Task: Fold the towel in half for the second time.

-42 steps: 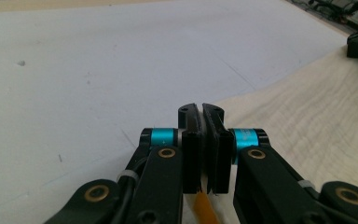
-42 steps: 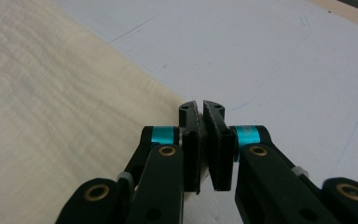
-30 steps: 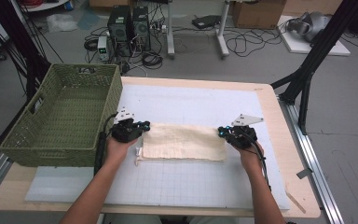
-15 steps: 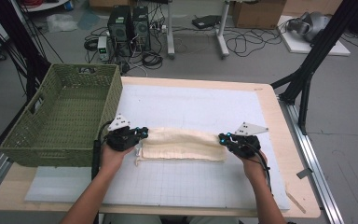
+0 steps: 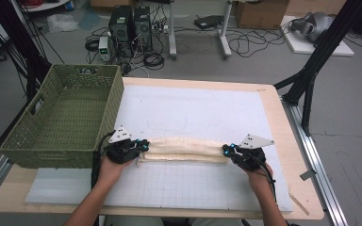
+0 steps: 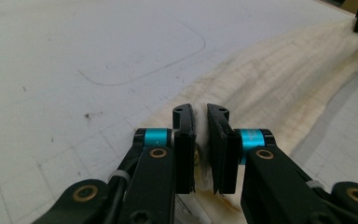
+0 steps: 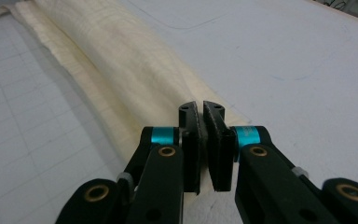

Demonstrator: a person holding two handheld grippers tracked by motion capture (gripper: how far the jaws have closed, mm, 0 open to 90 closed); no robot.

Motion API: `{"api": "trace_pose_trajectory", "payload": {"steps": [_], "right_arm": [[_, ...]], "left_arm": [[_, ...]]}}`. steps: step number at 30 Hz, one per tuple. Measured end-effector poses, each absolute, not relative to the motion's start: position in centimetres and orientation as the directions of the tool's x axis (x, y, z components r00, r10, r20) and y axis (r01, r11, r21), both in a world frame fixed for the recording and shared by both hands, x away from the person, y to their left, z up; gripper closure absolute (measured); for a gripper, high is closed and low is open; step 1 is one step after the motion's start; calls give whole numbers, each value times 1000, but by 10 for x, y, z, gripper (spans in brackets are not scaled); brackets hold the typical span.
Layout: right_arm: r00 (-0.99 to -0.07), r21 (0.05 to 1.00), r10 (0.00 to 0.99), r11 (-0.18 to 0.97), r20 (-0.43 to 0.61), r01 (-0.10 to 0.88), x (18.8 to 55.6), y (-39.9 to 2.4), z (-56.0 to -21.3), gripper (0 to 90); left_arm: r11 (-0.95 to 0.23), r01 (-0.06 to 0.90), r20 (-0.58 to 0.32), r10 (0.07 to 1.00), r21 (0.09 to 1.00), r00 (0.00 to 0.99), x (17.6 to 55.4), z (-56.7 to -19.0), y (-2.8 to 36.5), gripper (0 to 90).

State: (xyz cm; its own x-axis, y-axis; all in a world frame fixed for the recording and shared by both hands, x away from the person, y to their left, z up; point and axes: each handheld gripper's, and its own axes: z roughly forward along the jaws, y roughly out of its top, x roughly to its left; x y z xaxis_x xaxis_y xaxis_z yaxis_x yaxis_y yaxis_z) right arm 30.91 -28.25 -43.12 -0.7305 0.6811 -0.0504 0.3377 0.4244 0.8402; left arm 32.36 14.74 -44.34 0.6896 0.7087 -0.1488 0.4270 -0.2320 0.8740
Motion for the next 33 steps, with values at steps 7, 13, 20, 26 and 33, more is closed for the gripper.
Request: {"api": "trace_pose_trajectory", "payload": {"steps": [7,13,20,26,33], "right_arm": [[-740,820,671,451,-51,352,300,-281,-436,857],[-740,815,671,457,-53,357,299,-281,-438,853],[-735,816,676,449,-43,364,299,-282,-437,821],[-706,847,707,390,-24,362,298,-286,-423,657],[-680,874,733,343,-20,345,301,-266,-406,515]], "left_arm": [[-251,451,-155,708,857,689,314,-447,152,809],[-188,415,-158,727,890,668,313,-429,150,591],[-138,401,-186,720,906,668,329,-422,134,550],[-194,456,-195,712,869,674,340,-433,116,683],[-281,470,-149,710,837,689,339,-440,112,738]]}}
